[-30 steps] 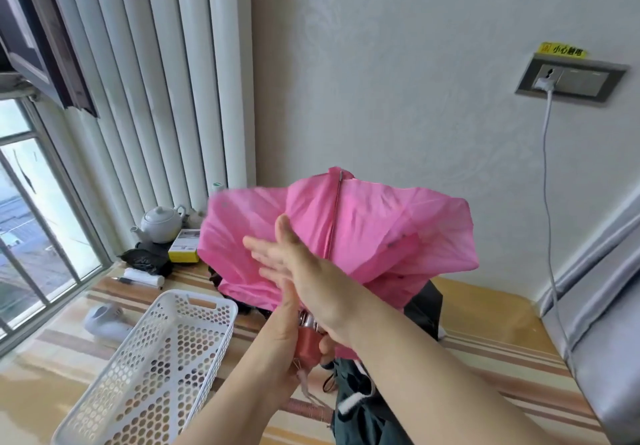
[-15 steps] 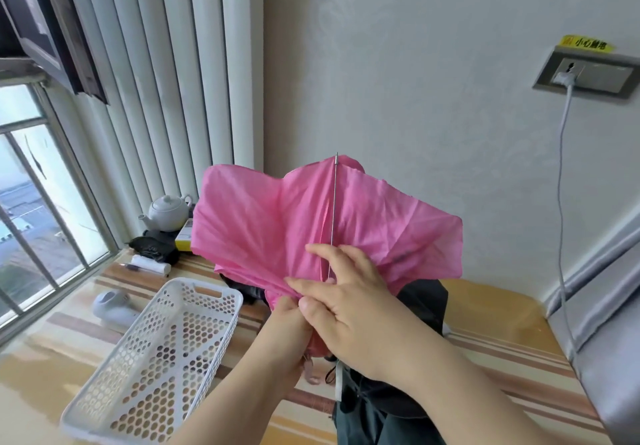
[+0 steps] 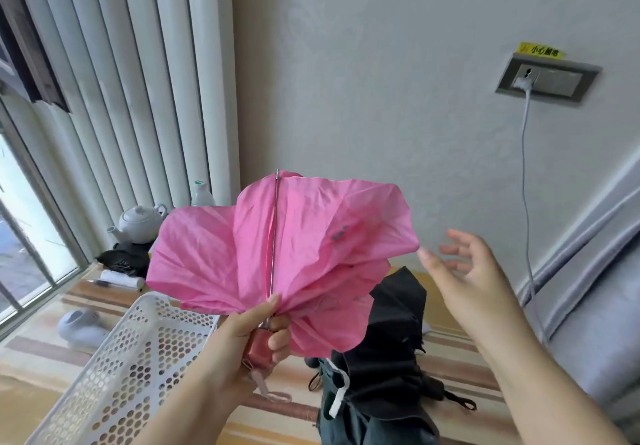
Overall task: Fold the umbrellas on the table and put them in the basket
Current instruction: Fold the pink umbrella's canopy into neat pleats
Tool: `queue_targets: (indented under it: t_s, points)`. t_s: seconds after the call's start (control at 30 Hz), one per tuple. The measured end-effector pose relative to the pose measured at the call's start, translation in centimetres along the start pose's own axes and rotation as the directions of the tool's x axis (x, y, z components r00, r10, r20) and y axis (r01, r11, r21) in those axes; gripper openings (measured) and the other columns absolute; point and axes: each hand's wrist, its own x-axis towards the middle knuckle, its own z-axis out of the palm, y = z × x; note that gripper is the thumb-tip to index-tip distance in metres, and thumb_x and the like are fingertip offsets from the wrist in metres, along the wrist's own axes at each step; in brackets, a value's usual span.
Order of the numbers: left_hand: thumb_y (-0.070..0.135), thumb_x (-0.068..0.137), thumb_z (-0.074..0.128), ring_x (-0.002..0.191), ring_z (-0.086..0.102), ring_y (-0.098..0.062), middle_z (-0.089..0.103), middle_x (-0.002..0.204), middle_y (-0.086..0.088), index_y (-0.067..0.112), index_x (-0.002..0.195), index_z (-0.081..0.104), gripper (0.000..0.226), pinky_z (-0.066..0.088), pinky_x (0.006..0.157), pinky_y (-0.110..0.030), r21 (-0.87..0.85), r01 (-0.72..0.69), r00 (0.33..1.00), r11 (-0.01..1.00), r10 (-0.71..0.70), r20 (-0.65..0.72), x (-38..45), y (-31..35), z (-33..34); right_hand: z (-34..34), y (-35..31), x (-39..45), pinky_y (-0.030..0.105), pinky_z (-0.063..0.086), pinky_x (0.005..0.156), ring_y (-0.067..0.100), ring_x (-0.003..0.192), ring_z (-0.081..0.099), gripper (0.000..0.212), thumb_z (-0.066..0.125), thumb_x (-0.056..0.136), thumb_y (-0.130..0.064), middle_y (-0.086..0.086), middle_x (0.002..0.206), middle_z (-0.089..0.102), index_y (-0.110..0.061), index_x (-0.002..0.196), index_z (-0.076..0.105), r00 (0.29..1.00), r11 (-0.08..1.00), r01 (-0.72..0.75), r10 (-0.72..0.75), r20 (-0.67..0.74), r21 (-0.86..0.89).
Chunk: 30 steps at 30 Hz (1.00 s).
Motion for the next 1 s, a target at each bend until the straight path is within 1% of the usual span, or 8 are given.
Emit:
queue_targets:
  t_s: [0.17,0.3,0.47,0.6,0.7,0.83,0.9,1.0]
  points:
    - [0.007,0.024,0.096,0.035,0.038,-0.012,0.038,0.055,-0.002,0.01,0.06,0.047,0.062,0.036,0.03,-0.022,-0.119,0.065,0.998,0.991,-0.066,0.0,0.1,-0.5,0.1,1.6,-0.2,-1.0,0.005,0.042,0.065,-0.007,0.082,0.057,0.039,0.067,0.085,-0.033,-0.007,0.103,0.057,-0.031,0.118,0.045,0.997,0.995,0.075,-0.075,-0.002,0.072]
    - [0.007,0.026,0.096,0.036,0.039,-0.013,0.037,0.054,-0.003,0.007,0.058,0.048,0.058,0.037,0.03,-0.022,-0.098,0.117,0.993,0.988,-0.116,0.014,-0.2,-0.6,-0.3,1.5,-1.8,0.7,0.017,0.041,0.075,-0.005,0.097,0.056,0.066,0.061,0.083,-0.051,-0.014,0.119,0.055,-0.03,0.141,0.036,0.993,0.996,0.0,-0.01,0.117,0.09]
    - [0.021,0.032,0.097,0.04,0.04,-0.015,0.042,0.056,-0.009,0.002,0.059,0.057,0.052,0.039,0.035,-0.024,0.123,0.098,0.995,0.988,-0.1,0.015,-0.2,-0.8,-0.9,1.6,-4.0,3.4,0.03,0.05,0.09,0.004,0.103,0.062,0.084,0.063,0.06,-0.077,-0.01,0.12,0.063,-0.027,0.127,0.055,0.937,0.996,-0.092,0.084,0.339,0.009]
    - [0.027,0.036,0.097,0.038,0.039,-0.017,0.04,0.052,-0.008,0.006,0.056,0.053,0.052,0.039,0.035,-0.025,0.2,0.054,0.998,0.978,-0.05,-0.026,-0.3,-0.6,-1.4,1.3,-3.6,4.2,0.034,0.043,0.064,0.022,0.069,0.058,0.04,0.057,0.093,-0.04,0.007,0.076,0.061,-0.001,0.094,0.066,0.937,0.997,0.051,-0.028,0.347,-0.056]
    - [0.022,0.07,0.078,0.037,0.038,-0.016,0.038,0.051,-0.007,0.006,0.064,0.048,0.035,0.037,0.035,-0.023,0.187,0.033,0.998,0.982,-0.021,-0.065,-0.3,-0.1,-1.9,0.5,-4.0,4.1,0.024,0.048,0.071,0.013,0.076,0.065,0.028,0.049,0.1,-0.023,-0.004,0.078,0.071,-0.018,0.084,0.071,0.904,0.984,0.054,-0.122,0.41,0.172]
    - [0.021,0.059,0.087,0.038,0.039,-0.015,0.04,0.053,-0.007,0.005,0.06,0.053,0.037,0.037,0.035,-0.024,0.252,0.034,0.998,0.967,-0.02,-0.057,-0.5,0.5,-2.4,-0.3,-4.3,4.9,0.027,0.051,0.078,0.018,0.079,0.063,0.025,0.051,0.091,-0.024,0.01,0.085,0.067,-0.006,0.09,0.068,0.678,0.867,-0.292,-0.109,0.727,0.403]
    - [0.021,0.043,0.093,0.038,0.04,-0.015,0.042,0.055,-0.007,0.006,0.057,0.057,0.041,0.037,0.035,-0.025,0.283,0.046,0.997,0.958,-0.029,-0.066,-0.6,0.7,-2.5,-0.2,-4.3,4.8,0.029,0.056,0.079,0.019,0.079,0.068,0.032,0.048,0.088,-0.026,0.011,0.087,0.07,-0.004,0.093,0.072,0.527,0.795,-0.462,-0.11,0.843,0.393]
    - [0.016,0.059,0.079,0.039,0.04,-0.017,0.04,0.057,-0.009,0.003,0.059,0.053,0.028,0.037,0.035,-0.025,0.368,0.047,0.996,0.929,-0.015,-0.088,-0.6,0.5,-2.4,1.1,-4.0,3.7,0.036,0.051,0.095,0.021,0.099,0.067,0.035,0.058,0.086,-0.028,0.011,0.107,0.071,-0.007,0.109,0.073,0.247,0.737,-0.615,-0.156,0.956,0.279]
